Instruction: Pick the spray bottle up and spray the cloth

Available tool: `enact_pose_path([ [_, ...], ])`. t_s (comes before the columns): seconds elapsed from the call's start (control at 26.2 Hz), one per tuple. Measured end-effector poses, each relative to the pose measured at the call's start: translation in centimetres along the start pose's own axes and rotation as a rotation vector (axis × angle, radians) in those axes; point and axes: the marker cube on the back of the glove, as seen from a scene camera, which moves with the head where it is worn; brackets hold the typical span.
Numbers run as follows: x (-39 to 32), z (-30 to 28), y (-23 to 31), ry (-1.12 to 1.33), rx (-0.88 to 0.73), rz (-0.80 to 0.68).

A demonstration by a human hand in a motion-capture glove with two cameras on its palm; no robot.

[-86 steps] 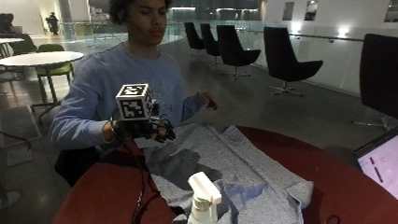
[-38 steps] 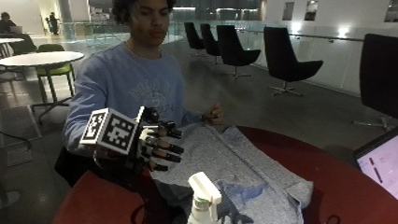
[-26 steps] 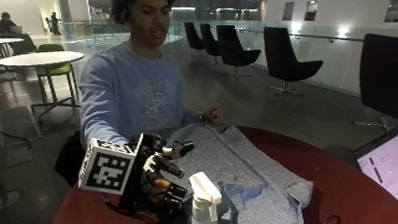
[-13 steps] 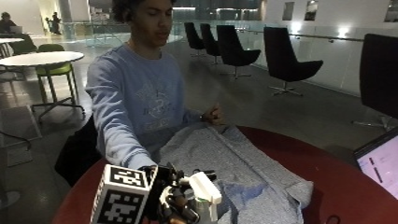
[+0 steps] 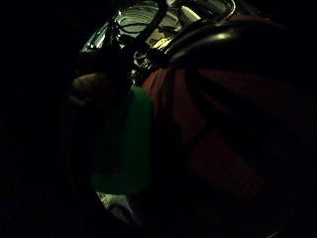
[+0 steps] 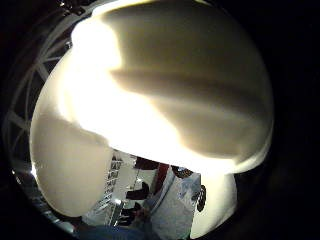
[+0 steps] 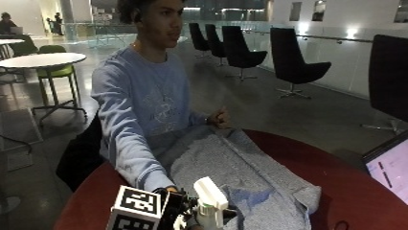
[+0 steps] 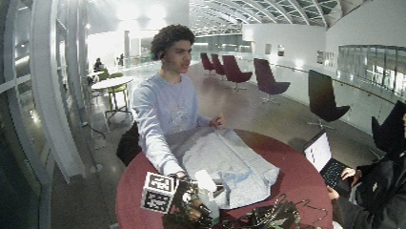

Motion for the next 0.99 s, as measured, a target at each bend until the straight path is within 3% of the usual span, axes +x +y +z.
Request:
enact_pose_path([
  [0.46, -0.7, -0.6, -0.1, -0.097, -0.008, -0.004],
  [0.99, -7.0, -6.7, 5.0, -0.131, -0.322, -0.175],
])
